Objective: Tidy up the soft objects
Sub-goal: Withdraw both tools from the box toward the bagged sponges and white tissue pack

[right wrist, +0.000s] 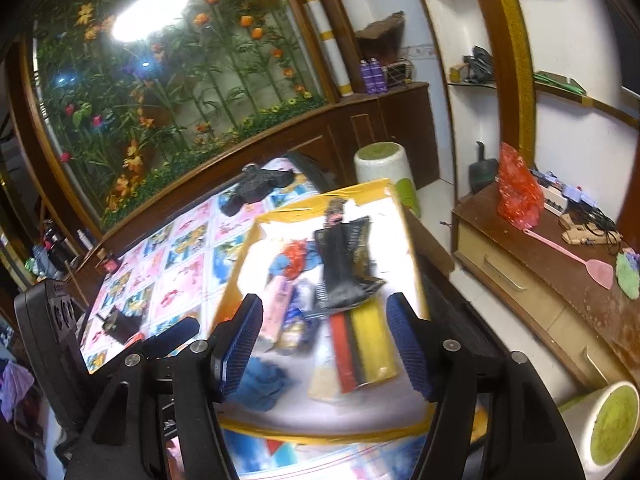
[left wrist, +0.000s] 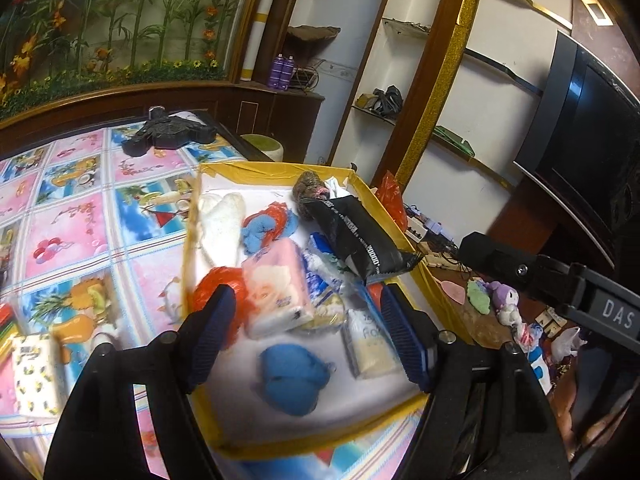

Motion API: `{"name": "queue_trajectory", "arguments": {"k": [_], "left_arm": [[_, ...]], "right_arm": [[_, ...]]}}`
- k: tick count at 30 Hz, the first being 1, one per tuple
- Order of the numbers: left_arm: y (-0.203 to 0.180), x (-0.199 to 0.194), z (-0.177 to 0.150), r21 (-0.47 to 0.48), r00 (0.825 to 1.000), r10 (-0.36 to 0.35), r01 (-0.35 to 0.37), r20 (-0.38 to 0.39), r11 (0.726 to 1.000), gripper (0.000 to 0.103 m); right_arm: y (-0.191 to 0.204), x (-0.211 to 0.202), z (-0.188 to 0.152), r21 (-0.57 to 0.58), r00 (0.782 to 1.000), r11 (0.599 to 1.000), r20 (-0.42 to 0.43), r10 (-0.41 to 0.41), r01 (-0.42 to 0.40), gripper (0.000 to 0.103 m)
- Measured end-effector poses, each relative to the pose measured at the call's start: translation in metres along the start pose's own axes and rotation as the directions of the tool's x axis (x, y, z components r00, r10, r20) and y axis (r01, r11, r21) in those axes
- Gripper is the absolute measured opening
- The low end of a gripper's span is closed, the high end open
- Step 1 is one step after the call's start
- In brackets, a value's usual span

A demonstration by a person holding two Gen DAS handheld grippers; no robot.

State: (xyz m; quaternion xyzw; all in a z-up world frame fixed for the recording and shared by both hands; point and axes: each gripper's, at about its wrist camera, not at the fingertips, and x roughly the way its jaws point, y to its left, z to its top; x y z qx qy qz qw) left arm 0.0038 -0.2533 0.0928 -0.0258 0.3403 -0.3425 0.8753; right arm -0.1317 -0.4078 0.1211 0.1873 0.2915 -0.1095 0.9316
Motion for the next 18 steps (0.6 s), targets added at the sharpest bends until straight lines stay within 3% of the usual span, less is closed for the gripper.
{"name": "queue_trajectory", "arguments": {"k": [6,9,13,15,18], "left_arm": [[0.055,-0.047,-0.007,-0.041,0.998,0.066,-0.066,0.008,0.997,0.074],[0.099,-0.073,-0.015,-0.091,0.991,0.137,-0.136,0.005,0.986,0.074],[0.167,-0.102,-0.032,-0.156,0.971,0.236,-0.239,-0.035,0.958,0.074],[0.201,-0.11,-0.041,-0.174,0.949,0.305,-0.314,-0.075,0.933,0.074],[0.227,-0.104,-0.046,-0.14,0.932,0.337,-0.355,-0.132,0.925,0.074]], "right_arm": [[0.045,0.017,-0.016,-0.075,0.994,0.992,-0.048,0.096,-0.1,0.068],[0.073,0.033,-0.024,-0.131,0.984,0.979,-0.1,0.147,-0.159,0.068],[0.101,0.051,-0.032,-0.178,0.971,0.961,-0.151,0.185,-0.211,0.068],[0.112,0.061,-0.035,-0.196,0.964,0.952,-0.177,0.2,-0.234,0.068],[0.126,0.078,-0.041,-0.208,0.951,0.942,-0.221,0.217,-0.263,0.068]]}}
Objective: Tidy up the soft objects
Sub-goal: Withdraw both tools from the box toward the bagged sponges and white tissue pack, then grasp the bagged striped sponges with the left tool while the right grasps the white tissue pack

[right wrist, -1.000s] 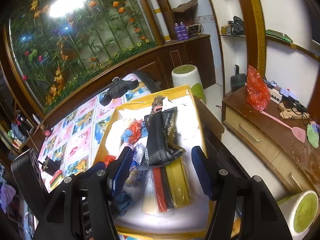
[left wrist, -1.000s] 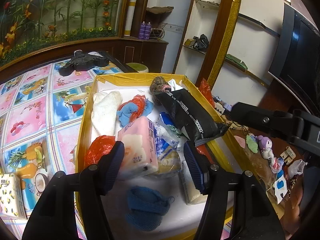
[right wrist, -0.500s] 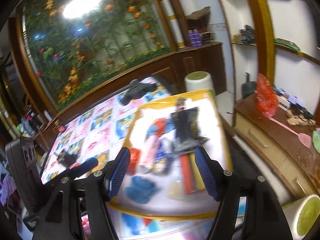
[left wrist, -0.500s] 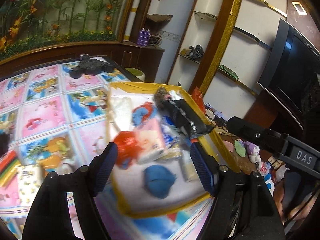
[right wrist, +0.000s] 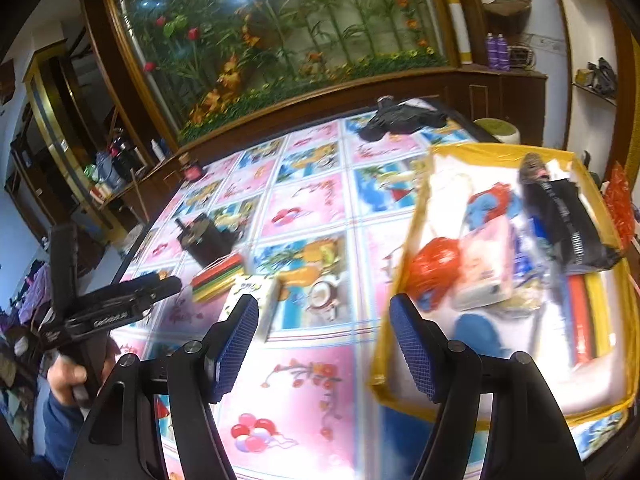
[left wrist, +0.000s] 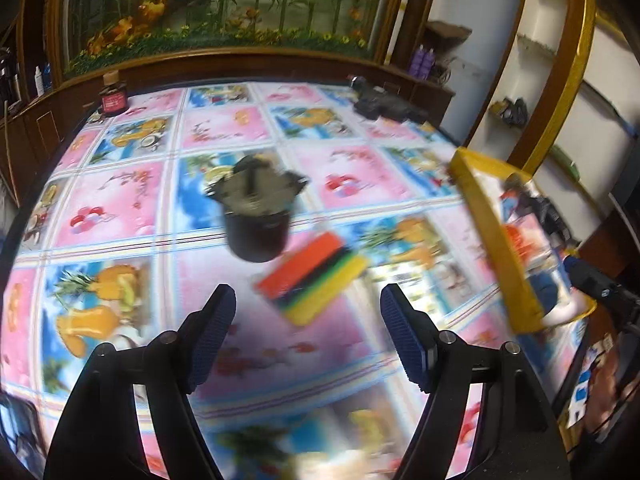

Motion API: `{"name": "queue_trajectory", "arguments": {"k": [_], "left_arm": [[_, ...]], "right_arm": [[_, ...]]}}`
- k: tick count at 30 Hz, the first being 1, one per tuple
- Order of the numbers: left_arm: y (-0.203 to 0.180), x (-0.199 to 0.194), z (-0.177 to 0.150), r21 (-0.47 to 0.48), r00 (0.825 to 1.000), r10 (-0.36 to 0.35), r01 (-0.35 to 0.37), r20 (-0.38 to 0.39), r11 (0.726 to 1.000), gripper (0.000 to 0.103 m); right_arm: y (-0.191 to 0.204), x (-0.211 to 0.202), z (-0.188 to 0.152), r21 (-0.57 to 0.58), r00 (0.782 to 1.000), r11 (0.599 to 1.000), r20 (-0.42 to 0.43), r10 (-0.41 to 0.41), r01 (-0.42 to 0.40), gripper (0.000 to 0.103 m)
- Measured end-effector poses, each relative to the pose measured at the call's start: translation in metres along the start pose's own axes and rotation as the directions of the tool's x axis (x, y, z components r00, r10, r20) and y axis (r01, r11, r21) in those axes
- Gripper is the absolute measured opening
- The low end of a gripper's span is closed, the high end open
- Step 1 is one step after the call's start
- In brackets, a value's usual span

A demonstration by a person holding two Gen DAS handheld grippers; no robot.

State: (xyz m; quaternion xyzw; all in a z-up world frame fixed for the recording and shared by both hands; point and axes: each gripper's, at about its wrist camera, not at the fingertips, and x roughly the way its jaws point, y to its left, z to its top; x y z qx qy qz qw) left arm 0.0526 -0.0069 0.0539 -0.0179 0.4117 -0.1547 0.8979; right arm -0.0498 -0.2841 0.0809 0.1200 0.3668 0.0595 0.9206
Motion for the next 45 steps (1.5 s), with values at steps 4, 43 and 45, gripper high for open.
{"name": "queue_trajectory", "arguments": {"k": [4,43,45], "left_arm": [[0.001,0.02,-0.004,0.145,0.999,0.035,-0.029,-0.039,0.989,0.074],[-0.012,0.037,-0.026,0.093,0.989,0.065,-0.053,-0.131,0.994,0.052],[-0.01,0.038,-0.026,0.1,0.987,0.101,-0.088,-0.125,0.991,0.052]], "right_arm": [[0.013,0.013,-0.001,-0.022,0.999,1.0,-0.031,0.009,-0.01,0.068],[0.097,0.147,0.004,-0.174,0.972,0.983,-0.214,-0.096,0.059,0.073],[0.099,0.155,0.004,-0.184,0.97,0.981,-0.218,-0.103,0.063,0.071]]}}
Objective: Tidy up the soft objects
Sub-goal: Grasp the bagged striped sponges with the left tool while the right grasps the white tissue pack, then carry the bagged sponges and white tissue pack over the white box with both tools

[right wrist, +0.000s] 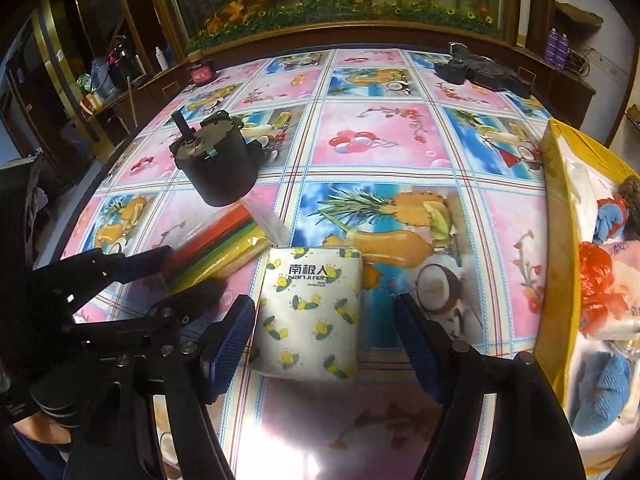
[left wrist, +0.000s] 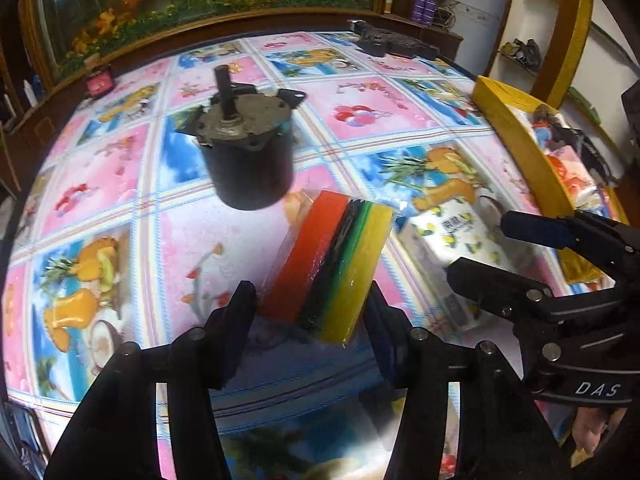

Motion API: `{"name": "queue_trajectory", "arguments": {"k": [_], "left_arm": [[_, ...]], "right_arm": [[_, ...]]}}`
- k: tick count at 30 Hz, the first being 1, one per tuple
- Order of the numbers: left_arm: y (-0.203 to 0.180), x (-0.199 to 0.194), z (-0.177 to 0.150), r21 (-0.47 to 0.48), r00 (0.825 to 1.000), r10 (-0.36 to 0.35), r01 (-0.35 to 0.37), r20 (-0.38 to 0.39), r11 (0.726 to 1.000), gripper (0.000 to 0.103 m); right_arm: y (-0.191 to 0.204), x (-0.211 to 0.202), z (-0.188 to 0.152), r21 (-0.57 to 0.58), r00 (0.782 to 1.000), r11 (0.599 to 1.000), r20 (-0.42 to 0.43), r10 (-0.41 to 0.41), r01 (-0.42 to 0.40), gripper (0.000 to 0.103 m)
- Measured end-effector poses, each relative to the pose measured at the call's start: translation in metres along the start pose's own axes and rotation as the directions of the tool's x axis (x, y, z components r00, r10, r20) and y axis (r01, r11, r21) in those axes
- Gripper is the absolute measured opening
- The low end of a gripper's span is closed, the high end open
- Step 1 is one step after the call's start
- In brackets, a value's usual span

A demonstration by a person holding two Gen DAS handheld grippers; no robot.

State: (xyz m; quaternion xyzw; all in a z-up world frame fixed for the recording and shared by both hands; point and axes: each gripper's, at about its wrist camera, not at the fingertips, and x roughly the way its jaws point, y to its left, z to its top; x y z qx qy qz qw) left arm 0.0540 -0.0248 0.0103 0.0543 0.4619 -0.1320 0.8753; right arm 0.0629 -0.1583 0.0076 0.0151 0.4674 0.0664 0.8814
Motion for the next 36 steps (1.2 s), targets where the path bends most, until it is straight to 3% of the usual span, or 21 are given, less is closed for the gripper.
{"name": "queue_trajectory", "arguments": {"k": [2,4,7,10,12,13,14,15,16,20,30,36], "left_arm": [[0.003,0.0,0.001,-0.008,1.0,0.005,-0.005,0.001,1.0,0.054],[0.005,0.001,0.001,-0.02,1.0,-0.013,0.013,0.002,1.0,0.058],[0.002,0.002,0.002,-0.007,1.0,-0.002,0.002,0.002,1.0,0.059],[-0.002,0.007,0.007,0.0,1.0,0.005,-0.005,0.0,1.0,0.075],[-0.004,0.013,0.012,0.001,1.0,0.014,-0.014,0.003,1.0,0.079],[-0.005,0.014,0.012,0.006,1.0,0.011,-0.011,0.015,1.0,0.078],[-0.006,0.014,0.012,0.012,1.0,0.007,-0.008,0.025,1.0,0.067],[-0.007,0.013,0.012,0.018,0.999,0.005,-0.006,0.034,1.0,0.046],[-0.008,0.011,0.012,0.026,0.999,0.004,-0.005,0.046,1.0,0.043],[-0.013,0.006,0.007,0.027,0.998,0.007,-0.008,0.058,1.0,0.039],[-0.031,-0.022,0.008,-0.033,0.984,-0.09,0.096,0.151,0.995,0.039],[-0.053,-0.025,0.011,-0.016,0.981,-0.109,0.114,0.163,0.993,0.039]], "right_arm": [[0.001,0.009,0.0,-0.013,1.0,1.0,-0.015,-0.019,0.019,0.067],[0.0,0.016,-0.002,-0.024,0.999,0.999,-0.036,-0.033,0.032,0.052],[-0.005,0.012,-0.004,-0.016,1.0,1.0,-0.019,-0.025,0.024,0.051],[-0.013,0.005,-0.009,0.006,1.0,1.0,0.003,-0.014,0.013,0.051],[-0.017,-0.001,-0.012,0.02,1.0,1.0,0.011,0.004,-0.004,0.051],[-0.019,-0.003,-0.014,0.031,1.0,0.999,0.016,0.013,-0.014,0.051],[-0.021,-0.007,-0.016,0.036,1.0,0.999,0.02,0.018,-0.019,0.051],[-0.022,-0.01,-0.018,0.04,0.999,0.999,0.026,0.023,-0.024,0.051],[-0.023,-0.013,-0.02,0.042,0.999,0.999,0.03,0.027,-0.029,0.051],[-0.029,-0.028,-0.028,0.055,0.998,0.998,0.047,0.037,-0.04,0.051],[-0.052,-0.059,-0.038,0.092,0.995,0.995,0.096,0.036,-0.045,0.051],[-0.069,-0.075,-0.044,0.122,0.993,0.992,0.12,0.024,-0.039,0.051]]}}
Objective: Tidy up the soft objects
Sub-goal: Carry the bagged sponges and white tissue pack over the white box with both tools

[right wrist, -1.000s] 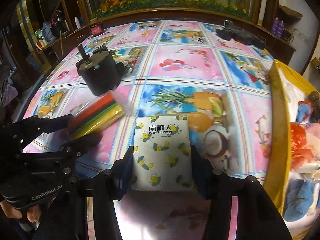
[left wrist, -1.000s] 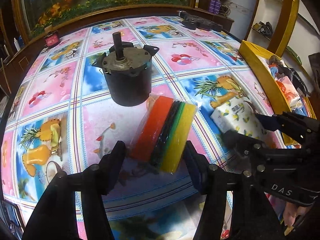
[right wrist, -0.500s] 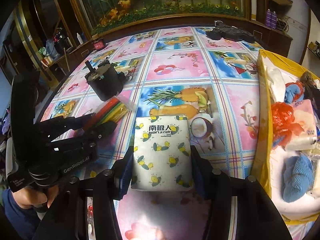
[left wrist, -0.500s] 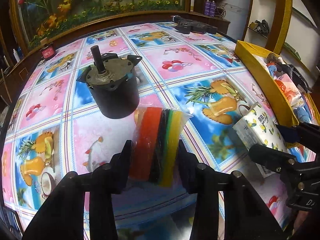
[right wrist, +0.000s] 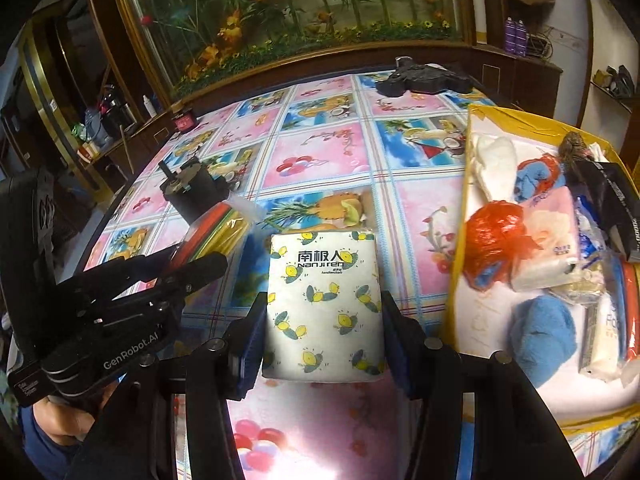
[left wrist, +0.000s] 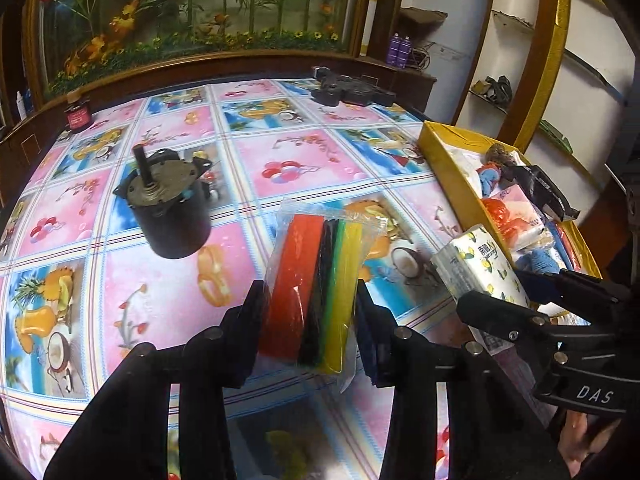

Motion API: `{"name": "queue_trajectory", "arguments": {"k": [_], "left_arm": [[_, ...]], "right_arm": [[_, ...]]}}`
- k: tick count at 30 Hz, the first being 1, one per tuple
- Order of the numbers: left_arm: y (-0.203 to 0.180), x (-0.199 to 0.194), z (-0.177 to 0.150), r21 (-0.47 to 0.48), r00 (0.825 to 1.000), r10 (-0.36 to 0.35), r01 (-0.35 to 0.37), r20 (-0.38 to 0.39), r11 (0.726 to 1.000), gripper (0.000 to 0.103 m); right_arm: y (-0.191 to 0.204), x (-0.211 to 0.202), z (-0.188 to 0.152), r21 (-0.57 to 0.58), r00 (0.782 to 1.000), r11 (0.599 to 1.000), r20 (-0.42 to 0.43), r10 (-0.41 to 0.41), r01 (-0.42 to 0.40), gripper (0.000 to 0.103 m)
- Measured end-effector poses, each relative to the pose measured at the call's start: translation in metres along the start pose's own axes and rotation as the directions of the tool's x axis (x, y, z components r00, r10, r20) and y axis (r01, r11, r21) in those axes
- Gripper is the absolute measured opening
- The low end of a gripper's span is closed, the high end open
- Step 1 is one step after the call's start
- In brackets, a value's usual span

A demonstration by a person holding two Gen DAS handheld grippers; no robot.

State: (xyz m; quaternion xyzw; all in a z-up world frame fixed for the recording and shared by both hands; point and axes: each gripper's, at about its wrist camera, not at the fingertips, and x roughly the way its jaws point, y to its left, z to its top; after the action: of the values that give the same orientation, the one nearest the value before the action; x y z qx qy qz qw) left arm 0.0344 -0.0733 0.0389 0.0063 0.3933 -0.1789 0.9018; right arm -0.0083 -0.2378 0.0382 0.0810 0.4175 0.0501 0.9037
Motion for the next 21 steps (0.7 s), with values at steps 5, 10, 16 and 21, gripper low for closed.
{"name": "queue_trajectory", "arguments": {"k": [5,10,16,21], "left_arm": [[-0.012,-0.002,0.004,0.002,1.0,-0.009,0.009,0.012,1.0,0.039],[-0.029,-0.005,0.01,0.017,0.999,-0.029,0.029,0.025,0.999,0.039],[-0.057,-0.008,0.016,0.057,0.998,-0.057,0.055,0.04,0.997,0.039],[-0.083,-0.006,0.022,0.086,0.995,-0.093,0.089,0.039,0.992,0.039]], "right_arm": [[-0.018,-0.013,0.001,0.033,1.0,0.999,0.024,-0.002,0.002,0.051],[-0.038,-0.028,0.002,0.077,0.998,0.997,0.055,-0.006,0.002,0.051],[-0.064,-0.047,0.001,0.129,0.996,0.992,0.092,-0.021,0.009,0.051],[-0.085,-0.064,-0.002,0.171,0.992,0.985,0.12,-0.045,0.024,0.051]]}}
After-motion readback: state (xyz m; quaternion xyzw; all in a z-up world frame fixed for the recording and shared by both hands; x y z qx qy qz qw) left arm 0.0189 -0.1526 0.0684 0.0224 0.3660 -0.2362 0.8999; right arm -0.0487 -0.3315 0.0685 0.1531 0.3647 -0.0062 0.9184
